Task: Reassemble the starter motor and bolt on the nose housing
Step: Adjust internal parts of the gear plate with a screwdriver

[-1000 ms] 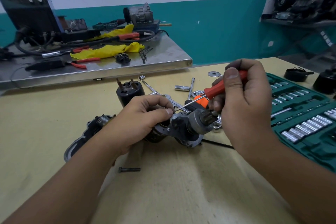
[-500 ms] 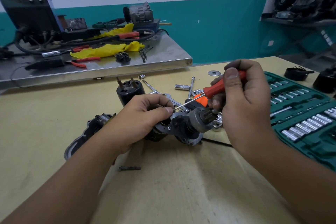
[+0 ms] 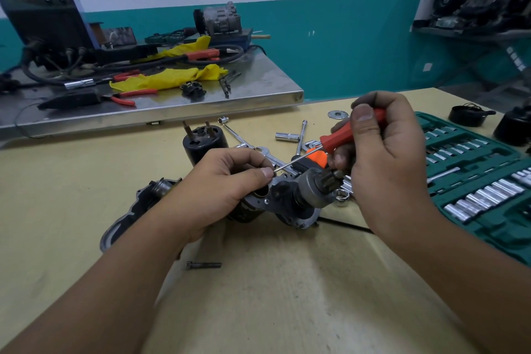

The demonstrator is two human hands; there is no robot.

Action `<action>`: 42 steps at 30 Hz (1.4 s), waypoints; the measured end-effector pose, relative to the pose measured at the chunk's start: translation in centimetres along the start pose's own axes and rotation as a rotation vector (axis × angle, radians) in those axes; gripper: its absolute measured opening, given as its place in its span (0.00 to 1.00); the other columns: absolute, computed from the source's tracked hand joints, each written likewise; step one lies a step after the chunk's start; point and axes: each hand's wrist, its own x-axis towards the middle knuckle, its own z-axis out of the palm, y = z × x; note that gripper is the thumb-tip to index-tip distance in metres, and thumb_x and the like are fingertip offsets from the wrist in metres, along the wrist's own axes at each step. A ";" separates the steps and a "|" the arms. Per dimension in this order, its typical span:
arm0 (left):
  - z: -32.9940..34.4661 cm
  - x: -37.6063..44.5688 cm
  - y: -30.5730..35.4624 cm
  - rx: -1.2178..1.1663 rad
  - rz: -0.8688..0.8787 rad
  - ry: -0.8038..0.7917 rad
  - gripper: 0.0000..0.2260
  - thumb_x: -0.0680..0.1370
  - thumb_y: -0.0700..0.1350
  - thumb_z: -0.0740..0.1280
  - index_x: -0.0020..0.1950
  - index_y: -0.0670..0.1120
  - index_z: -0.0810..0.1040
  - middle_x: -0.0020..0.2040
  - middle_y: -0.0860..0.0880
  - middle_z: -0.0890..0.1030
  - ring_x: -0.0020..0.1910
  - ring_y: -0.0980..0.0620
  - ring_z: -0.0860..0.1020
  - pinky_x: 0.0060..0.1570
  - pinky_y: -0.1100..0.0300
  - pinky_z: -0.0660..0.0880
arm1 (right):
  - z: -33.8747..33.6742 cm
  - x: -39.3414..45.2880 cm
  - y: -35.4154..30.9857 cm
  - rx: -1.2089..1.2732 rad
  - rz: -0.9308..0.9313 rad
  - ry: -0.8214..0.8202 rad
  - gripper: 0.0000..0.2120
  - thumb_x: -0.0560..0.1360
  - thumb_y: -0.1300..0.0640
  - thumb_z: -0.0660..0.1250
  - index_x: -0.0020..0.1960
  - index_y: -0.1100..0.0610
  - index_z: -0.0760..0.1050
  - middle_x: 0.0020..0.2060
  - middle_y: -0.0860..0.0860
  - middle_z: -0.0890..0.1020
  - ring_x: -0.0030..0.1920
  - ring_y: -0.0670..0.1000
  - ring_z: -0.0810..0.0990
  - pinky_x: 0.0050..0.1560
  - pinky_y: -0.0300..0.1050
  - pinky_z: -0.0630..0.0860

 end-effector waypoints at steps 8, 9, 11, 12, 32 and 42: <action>0.0 -0.1 0.0 0.003 0.003 0.033 0.05 0.72 0.48 0.73 0.44 0.49 0.87 0.39 0.49 0.85 0.39 0.55 0.82 0.41 0.66 0.77 | 0.0 0.2 0.1 -0.066 -0.040 -0.018 0.09 0.85 0.58 0.60 0.49 0.47 0.71 0.36 0.47 0.79 0.26 0.49 0.75 0.29 0.44 0.73; 0.0 -0.1 0.0 0.006 0.008 0.045 0.05 0.72 0.48 0.73 0.45 0.49 0.88 0.39 0.49 0.86 0.40 0.55 0.82 0.42 0.65 0.77 | 0.0 0.2 0.1 -0.078 -0.045 -0.018 0.08 0.84 0.57 0.60 0.48 0.46 0.71 0.35 0.47 0.79 0.26 0.50 0.75 0.29 0.45 0.74; 0.1 -0.2 0.0 0.020 0.023 0.072 0.05 0.72 0.49 0.74 0.45 0.50 0.88 0.40 0.48 0.87 0.41 0.55 0.83 0.43 0.65 0.78 | 0.0 0.3 0.1 -0.095 -0.049 -0.017 0.08 0.83 0.57 0.61 0.48 0.46 0.71 0.35 0.46 0.79 0.26 0.50 0.75 0.29 0.45 0.74; 0.1 -0.2 0.0 0.025 0.034 0.083 0.05 0.72 0.50 0.76 0.45 0.51 0.88 0.41 0.48 0.87 0.41 0.55 0.84 0.43 0.65 0.78 | 0.0 0.4 0.1 -0.105 -0.049 -0.017 0.08 0.84 0.57 0.61 0.48 0.46 0.71 0.35 0.46 0.79 0.26 0.50 0.75 0.29 0.45 0.73; -0.3 -3.1 1.0 0.231 0.144 -0.088 0.24 0.61 0.52 0.84 0.56 0.58 0.86 0.51 0.53 0.88 0.50 0.53 0.86 0.48 0.64 0.81 | -1.0 1.0 -0.6 0.020 0.025 -0.096 0.07 0.86 0.61 0.59 0.51 0.53 0.73 0.36 0.65 0.74 0.24 0.49 0.69 0.26 0.53 0.75; 0.1 -3.6 0.8 0.222 0.202 -0.083 0.21 0.63 0.52 0.83 0.54 0.55 0.83 0.50 0.50 0.87 0.48 0.52 0.86 0.48 0.63 0.81 | -1.4 0.3 -0.5 0.073 -0.001 -0.071 0.07 0.86 0.61 0.58 0.51 0.55 0.71 0.34 0.61 0.76 0.24 0.50 0.67 0.29 0.46 0.77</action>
